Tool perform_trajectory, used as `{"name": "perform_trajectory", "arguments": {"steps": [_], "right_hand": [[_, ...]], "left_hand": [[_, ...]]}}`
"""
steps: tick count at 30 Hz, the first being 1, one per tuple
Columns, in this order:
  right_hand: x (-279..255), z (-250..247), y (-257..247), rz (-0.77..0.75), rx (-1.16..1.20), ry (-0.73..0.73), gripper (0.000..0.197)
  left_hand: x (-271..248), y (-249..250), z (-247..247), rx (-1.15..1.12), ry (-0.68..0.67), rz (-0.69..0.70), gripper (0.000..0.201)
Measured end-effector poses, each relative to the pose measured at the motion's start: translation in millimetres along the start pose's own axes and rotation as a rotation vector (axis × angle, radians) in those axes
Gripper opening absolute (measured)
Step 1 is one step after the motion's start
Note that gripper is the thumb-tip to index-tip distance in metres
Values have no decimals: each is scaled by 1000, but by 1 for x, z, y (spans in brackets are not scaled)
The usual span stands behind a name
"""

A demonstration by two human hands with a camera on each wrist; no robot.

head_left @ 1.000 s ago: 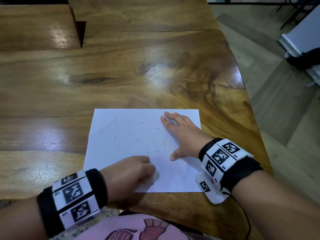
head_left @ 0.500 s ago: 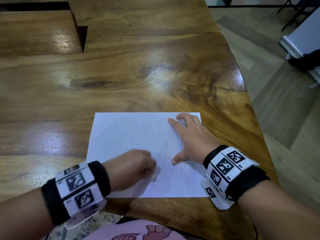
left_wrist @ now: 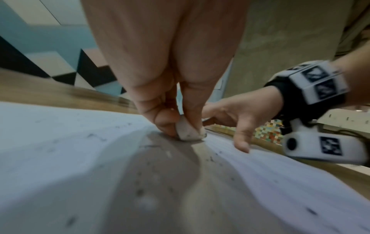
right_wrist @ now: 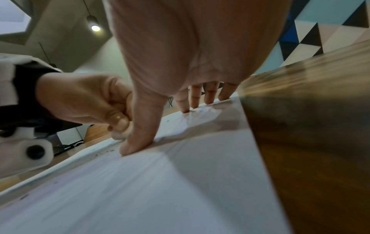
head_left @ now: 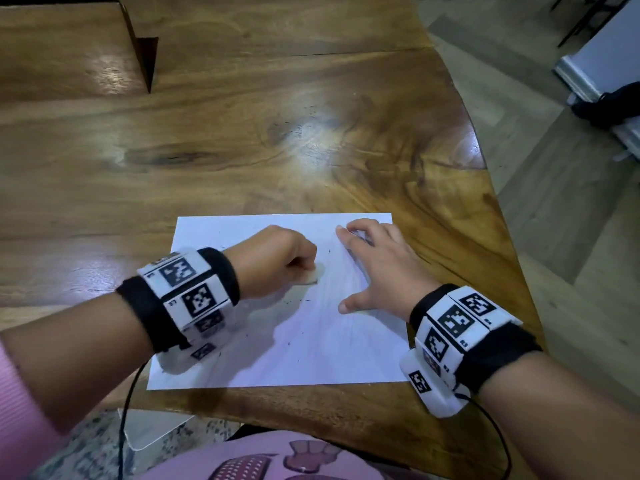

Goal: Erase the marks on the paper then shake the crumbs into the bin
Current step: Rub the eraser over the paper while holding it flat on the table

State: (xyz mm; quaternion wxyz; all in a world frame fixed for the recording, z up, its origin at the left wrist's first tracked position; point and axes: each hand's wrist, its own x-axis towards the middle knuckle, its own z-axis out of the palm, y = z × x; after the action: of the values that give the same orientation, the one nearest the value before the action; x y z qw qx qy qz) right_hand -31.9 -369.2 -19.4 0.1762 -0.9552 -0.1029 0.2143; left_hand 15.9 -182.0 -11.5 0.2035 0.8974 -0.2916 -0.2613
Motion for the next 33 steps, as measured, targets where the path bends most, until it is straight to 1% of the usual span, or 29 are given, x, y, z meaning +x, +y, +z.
{"name": "perform_trajectory", "arguments": {"steps": [1, 4, 5, 6, 7, 9, 11, 12, 13, 14, 16, 17, 18, 19, 20, 22, 23, 24, 25, 27, 29, 30, 31, 33], "right_hand": [[0, 0, 0, -2, -7, -2, 111], [0, 0, 0, 0, -33, -6, 111], [0, 0, 0, 2, -43, -5, 112], [0, 0, 0, 2, -53, -4, 112], [1, -1, -1, 2, -58, -6, 112], [1, -2, -2, 4, -41, -4, 111], [0, -3, -2, 6, -23, 0, 112], [1, -3, -3, 8, -20, 1, 112], [1, -3, -3, 9, -20, 1, 112], [1, -3, -3, 10, -22, -2, 112], [0, -3, -3, 9, -30, -4, 112], [0, -3, -3, 10, -34, -3, 112], [0, -2, -3, 10, -36, -3, 113], [0, -2, -3, 9, -33, -3, 113], [1, -2, -2, 9, -26, 1, 113], [1, -1, -1, 2, -11, 5, 113], [1, -1, -1, -2, -11, 5, 113], [0, -1, -1, -5, -13, 5, 113], [0, -1, -1, -6, -15, 5, 113], [0, -1, -1, -1, -16, 0, 113], [0, -1, -2, 0, -26, -2, 112], [0, -1, -2, -3, -33, -2, 112], [0, -1, -2, -6, -36, -3, 112], [0, -1, -2, -3, -30, 2, 112]], "left_hand": [[1, 0, 0, 11, 12, 1, 12], [27, 4, -10, 29, 187, -7, 6], [36, 6, -12, 36, 220, -21, 4], [40, 7, -14, 39, 221, -26, 3], [37, 6, -13, 33, 200, -16, 6], [19, 5, -6, 16, 88, 15, 14], [1, 4, 2, 42, -59, 34, 11], [-1, 3, 4, 51, -77, 40, 8], [3, 4, 2, 55, -38, 37, 5], [12, 5, -2, 54, 34, 22, 4], [33, 7, -13, 60, 179, -49, 5], [41, 8, -16, 69, 210, -71, 5], [43, 8, -17, 70, 200, -69, 3], [39, 7, -14, 62, 171, -42, 7], [28, 6, -10, 53, 121, 1, 12], [0, 3, 5, 34, -3, 86, 15], [-11, 2, 11, 37, -69, 104, 15], [-16, 1, 15, 43, -105, 107, 15], [-14, 0, 14, 53, -82, 108, 13], [5, -1, 4, 77, 66, 88, 7], [25, -2, -9, 90, 214, 21, 5], [30, -2, -12, 89, 232, -2, 5], [28, -2, -11, 77, 221, -2, 5], [9, -3, -3, 37, 147, 48, 8]]}}
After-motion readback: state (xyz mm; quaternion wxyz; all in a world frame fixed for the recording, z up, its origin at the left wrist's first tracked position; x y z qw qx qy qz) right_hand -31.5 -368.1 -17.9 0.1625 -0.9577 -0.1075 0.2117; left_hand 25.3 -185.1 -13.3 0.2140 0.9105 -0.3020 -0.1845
